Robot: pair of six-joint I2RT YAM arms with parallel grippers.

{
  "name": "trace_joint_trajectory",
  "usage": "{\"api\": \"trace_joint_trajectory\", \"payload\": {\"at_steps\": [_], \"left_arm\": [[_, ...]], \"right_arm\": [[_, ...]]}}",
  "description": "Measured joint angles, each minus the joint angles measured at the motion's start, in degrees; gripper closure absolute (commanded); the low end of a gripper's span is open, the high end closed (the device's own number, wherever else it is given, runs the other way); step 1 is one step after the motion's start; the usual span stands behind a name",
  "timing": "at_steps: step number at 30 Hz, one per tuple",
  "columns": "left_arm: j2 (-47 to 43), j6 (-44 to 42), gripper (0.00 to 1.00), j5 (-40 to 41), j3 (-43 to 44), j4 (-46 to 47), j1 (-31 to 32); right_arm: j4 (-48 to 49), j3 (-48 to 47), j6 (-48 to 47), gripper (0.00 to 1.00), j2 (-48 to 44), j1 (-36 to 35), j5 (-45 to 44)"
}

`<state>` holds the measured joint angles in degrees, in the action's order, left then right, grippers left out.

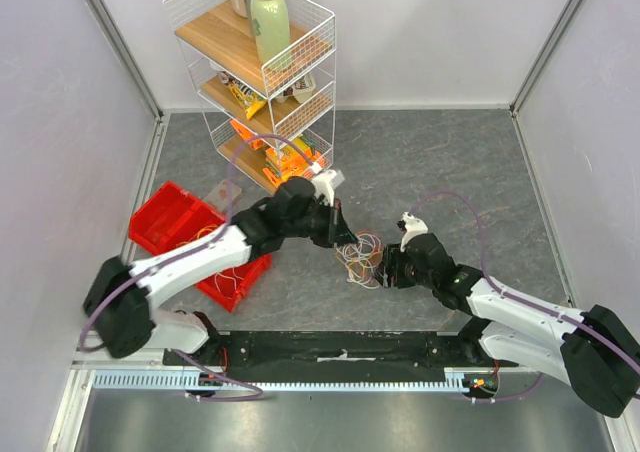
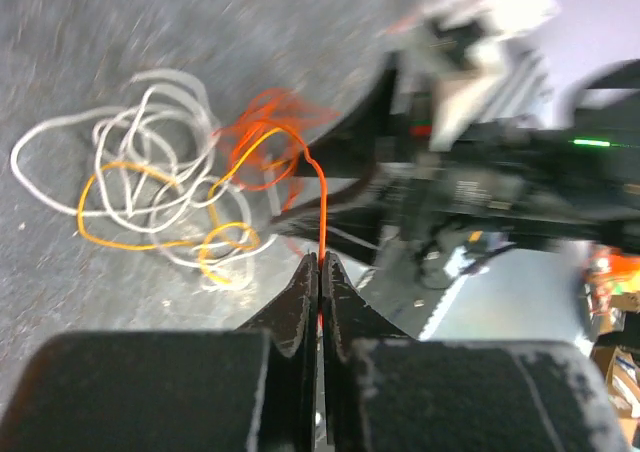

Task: Untangle the cables

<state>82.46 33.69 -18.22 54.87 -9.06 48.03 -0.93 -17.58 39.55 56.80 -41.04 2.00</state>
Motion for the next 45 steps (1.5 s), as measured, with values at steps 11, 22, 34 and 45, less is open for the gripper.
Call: {"api": "trace_joint_trajectory", "payload": {"at_steps": [11,22,34,45], "left_arm": [[-20.3,7.6,0.98,-5.5,5.8,1.3,0.0],[-25.9,9.5,0.98,-5.3,22.7,-0.8,0.0],[-24.0,9.1,0.98,0.8,27.6,-7.3,0.0],[-21.9,9.0,0.98,0.1,39.8,-9.8,0.0]], "right_arm": [[-3.1,-4.8,-0.1,0.22,1.8,0.0,-7.2],[-6.7,-9.6,-4.2,0.2,3.3,0.0,-8.0],[3.4,-15.8,-10.5,0.16,-14.4,-3.7,11.0],[5.4,-16.7,-6.0,0.26,6.6,-15.4,-4.4]]}}
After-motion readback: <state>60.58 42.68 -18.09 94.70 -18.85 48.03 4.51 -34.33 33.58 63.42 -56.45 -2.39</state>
